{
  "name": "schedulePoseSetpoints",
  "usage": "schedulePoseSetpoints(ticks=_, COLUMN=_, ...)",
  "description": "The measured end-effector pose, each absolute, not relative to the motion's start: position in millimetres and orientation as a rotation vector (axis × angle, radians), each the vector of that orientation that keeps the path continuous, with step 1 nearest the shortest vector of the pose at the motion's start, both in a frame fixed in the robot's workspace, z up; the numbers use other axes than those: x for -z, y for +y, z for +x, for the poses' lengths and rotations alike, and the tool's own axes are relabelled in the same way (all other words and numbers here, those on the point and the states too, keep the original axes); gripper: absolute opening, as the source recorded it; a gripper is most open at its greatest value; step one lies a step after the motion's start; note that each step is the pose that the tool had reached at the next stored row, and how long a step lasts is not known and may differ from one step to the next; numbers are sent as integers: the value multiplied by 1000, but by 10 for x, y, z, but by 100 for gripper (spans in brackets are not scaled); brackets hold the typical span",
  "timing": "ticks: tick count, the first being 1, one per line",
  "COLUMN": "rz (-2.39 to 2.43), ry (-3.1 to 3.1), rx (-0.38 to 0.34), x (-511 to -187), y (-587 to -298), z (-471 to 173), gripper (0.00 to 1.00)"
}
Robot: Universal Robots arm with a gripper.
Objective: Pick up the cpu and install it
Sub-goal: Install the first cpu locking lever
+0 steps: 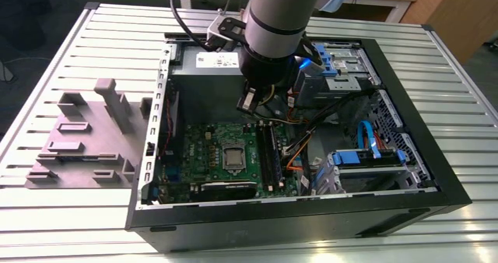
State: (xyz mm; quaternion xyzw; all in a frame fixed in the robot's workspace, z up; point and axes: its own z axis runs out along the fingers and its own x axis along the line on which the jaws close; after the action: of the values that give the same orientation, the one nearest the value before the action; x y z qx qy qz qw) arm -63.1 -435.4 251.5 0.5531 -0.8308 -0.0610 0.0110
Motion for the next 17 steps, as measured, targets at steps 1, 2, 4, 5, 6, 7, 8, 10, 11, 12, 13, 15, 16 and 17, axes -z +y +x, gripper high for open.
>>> schedulePoseSetpoints(ticks=1, rz=1725, ry=-2592, rx=190, x=-2508, y=-4354, z=-631, gripper=10)
schedulePoseSetpoints(ticks=2, rz=1725, ry=-2592, rx=190, x=-2508, y=-4354, z=-631, gripper=10)
schedulePoseSetpoints(ticks=4, rz=1725, ry=-2592, rx=190, x=-2505, y=-4354, z=-631, gripper=10)
schedulePoseSetpoints(ticks=5, rz=1726, ry=-2592, rx=191, x=-2500, y=-4353, z=-631, gripper=10)
schedulePoseSetpoints(ticks=6, rz=1726, ry=-2592, rx=191, x=-2496, y=-4354, z=-631, gripper=10)
schedulePoseSetpoints(ticks=7, rz=1725, ry=-2592, rx=190, x=-2491, y=-4354, z=-632, gripper=10)
schedulePoseSetpoints(ticks=8, rz=1726, ry=-2592, rx=190, x=-2485, y=-4354, z=-632, gripper=10)
schedulePoseSetpoints(ticks=10, rz=1725, ry=-2592, rx=190, x=-2479, y=-4354, z=-632, gripper=10)
schedulePoseSetpoints(ticks=11, rz=1725, ry=-2592, rx=189, x=-2475, y=-4354, z=-633, gripper=10)
schedulePoseSetpoints(ticks=12, rz=1725, ry=-2592, rx=188, x=-2473, y=-4354, z=-633, gripper=10)
schedulePoseSetpoints(ticks=13, rz=1725, ry=-2592, rx=188, x=-2473, y=-4354, z=-633, gripper=10)
schedulePoseSetpoints(ticks=15, rz=1725, ry=-2592, rx=188, x=-2436, y=-4354, z=-633, gripper=10)
schedulePoseSetpoints(ticks=16, rz=1725, ry=-2592, rx=188, x=-2436, y=-4354, z=-633, gripper=10)
schedulePoseSetpoints(ticks=17, rz=1725, ry=-2592, rx=188, x=-2435, y=-4355, z=-633, gripper=10)
